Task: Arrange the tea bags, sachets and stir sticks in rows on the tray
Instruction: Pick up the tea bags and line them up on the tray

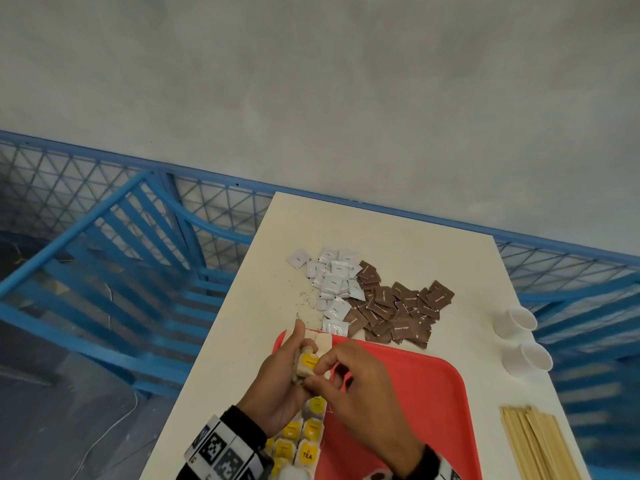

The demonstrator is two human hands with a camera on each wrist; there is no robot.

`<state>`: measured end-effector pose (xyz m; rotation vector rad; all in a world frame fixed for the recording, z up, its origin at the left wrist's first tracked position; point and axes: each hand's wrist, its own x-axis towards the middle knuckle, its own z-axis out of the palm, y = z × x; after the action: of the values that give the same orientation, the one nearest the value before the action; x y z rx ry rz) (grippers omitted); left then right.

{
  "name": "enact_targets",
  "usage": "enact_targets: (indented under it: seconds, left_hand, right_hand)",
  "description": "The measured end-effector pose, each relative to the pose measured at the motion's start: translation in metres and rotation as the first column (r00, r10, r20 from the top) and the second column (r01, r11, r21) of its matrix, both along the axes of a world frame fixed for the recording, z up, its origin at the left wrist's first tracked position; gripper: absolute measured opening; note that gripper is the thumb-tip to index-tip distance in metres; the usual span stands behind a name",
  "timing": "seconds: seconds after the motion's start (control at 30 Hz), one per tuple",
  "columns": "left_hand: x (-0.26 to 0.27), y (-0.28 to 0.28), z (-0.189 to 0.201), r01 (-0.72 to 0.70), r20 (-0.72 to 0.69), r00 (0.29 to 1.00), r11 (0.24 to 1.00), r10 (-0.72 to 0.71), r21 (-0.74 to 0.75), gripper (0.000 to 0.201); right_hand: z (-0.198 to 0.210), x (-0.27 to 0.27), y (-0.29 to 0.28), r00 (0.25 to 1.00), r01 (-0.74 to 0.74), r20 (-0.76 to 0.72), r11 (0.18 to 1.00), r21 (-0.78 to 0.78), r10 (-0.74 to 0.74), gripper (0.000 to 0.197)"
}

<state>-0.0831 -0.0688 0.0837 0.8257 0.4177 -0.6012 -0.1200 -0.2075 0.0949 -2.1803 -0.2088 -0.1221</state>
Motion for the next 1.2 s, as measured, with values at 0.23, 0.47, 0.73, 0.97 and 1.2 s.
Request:
enact_targets:
  seconds: [0.23,0.47,0.73,0.97,1.2]
  left_hand:
    - [-0.006,0.000,0.011,0.172,0.052,0.983,0.981,-0.177,0.094,0.032]
    - [0.000,0.008,0.027,0.172,0.225,0.947,0.954,-0.229,0.246,0.019]
    - [-0.002,0.017,0.032,0.247,0.131,0.943,0.908,-0.305,0.338,0.050]
    - [0.011,0.018,0.046,0.094,0.311,0.930,0.945,-0.196,0.314,0.019]
    - [0.023,0.040,0.057,-0.103,0.627,0.657,0.773,-0.419,0.625,0.015]
  right_hand:
    - [0.000,0.003,-0.028,0.964,-0.075,0.259,0.997,0.025,0.066,0.020]
    - [-0.012,0.005,-0.034,0.874,-0.133,0.459,0.987,-0.085,0.158,0.023]
    - [-0.006,0.010,-0.025,0.772,-0.050,0.635,0.998,0.025,0.023,0.021]
    - [-0.002,0.006,-0.010,0.767,-0.074,0.637,0.997,-0.032,0.077,0.028]
    - [0.027,-0.004,-0.017,0.903,0.024,0.420,0.987,0.156,-0.088,0.018]
